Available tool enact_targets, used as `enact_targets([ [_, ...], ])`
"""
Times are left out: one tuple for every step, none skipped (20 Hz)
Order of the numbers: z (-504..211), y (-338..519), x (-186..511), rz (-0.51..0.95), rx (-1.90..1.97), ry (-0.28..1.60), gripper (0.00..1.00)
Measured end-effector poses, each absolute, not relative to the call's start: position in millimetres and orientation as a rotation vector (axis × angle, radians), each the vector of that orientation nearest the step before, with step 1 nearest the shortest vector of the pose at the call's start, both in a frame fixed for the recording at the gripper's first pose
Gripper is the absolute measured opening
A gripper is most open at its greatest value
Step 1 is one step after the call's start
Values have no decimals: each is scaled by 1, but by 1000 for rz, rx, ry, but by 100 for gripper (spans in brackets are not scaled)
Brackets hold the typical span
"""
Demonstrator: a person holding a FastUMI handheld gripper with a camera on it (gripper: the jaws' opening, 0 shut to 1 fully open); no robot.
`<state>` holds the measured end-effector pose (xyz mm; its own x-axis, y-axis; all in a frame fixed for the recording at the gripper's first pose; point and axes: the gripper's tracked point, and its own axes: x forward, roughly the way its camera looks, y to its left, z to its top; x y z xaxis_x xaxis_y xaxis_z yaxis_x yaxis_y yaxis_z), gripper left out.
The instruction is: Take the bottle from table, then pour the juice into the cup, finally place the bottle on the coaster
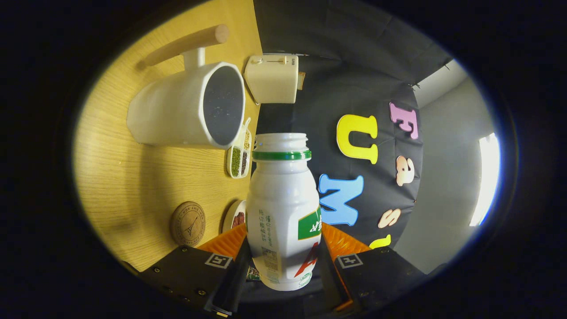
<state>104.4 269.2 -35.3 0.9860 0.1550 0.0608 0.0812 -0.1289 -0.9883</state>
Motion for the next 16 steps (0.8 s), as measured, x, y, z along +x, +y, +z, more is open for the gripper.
enact_targets([
  [-34,270,105,62,-1706,-183,71],
  [-33,272,105,60,-1711,-187,71],
  [-34,272,105,60,-1716,-190,71],
  [-34,272,104,59,-1720,-194,71],
  [-33,272,105,57,-1727,-195,71],
  [-32,272,105,54,-1735,-199,71],
  [-31,272,106,51,-1743,-202,71],
  [-30,273,105,49,-1749,-205,71],
  [-29,273,106,47,-1753,-206,71],
  [-28,272,105,47,-1755,-208,71],
  [-27,272,105,46,-1757,-208,71],
  [-27,272,105,45,-1760,-209,71],
  [-25,272,105,40,-1761,-212,71],
  [-24,272,104,40,-1761,-219,71],
  [-23,272,104,39,-1762,-223,71],
  [-21,273,104,37,-1764,-227,71],
])
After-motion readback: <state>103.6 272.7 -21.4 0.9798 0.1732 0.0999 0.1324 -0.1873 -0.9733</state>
